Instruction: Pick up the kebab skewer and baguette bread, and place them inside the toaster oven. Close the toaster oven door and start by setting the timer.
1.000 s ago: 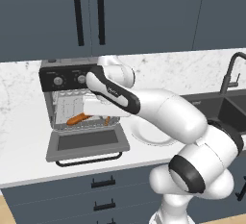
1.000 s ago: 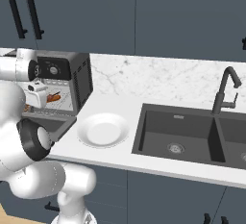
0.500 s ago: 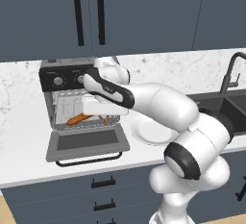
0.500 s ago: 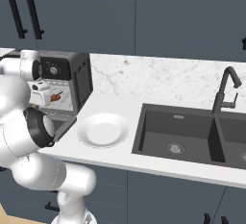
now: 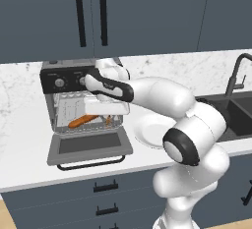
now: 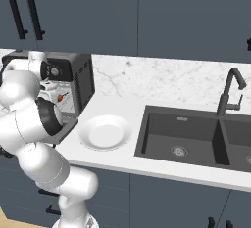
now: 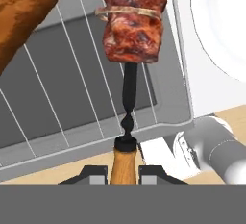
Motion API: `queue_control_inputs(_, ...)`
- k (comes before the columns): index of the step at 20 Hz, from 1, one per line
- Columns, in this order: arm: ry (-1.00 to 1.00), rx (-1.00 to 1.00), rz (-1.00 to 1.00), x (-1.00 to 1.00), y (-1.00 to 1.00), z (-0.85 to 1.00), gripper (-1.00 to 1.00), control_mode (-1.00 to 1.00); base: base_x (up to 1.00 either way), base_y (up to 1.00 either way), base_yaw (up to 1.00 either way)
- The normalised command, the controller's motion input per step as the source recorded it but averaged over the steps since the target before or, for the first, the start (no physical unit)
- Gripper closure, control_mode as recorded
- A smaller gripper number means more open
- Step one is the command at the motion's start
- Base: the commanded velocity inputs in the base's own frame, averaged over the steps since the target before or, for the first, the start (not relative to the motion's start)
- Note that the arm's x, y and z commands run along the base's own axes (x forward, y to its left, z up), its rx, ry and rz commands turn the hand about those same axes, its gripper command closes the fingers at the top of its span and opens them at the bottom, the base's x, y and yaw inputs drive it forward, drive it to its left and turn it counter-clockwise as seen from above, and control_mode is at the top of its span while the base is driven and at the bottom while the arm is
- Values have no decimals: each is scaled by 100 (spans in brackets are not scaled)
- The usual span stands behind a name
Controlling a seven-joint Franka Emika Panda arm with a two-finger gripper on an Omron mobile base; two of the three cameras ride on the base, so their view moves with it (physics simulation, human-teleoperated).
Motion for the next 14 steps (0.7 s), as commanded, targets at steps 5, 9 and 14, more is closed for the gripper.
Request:
queue_control_inputs(5,5,-1,0,31,0,-35,100,-100,0,0,0)
queue_control_inputs(9,4,0,0,29,0,-11,100,-100,0,0,0)
queue_control_inputs(14,5,0,0,10,0,-9,100,-100,0,0,0)
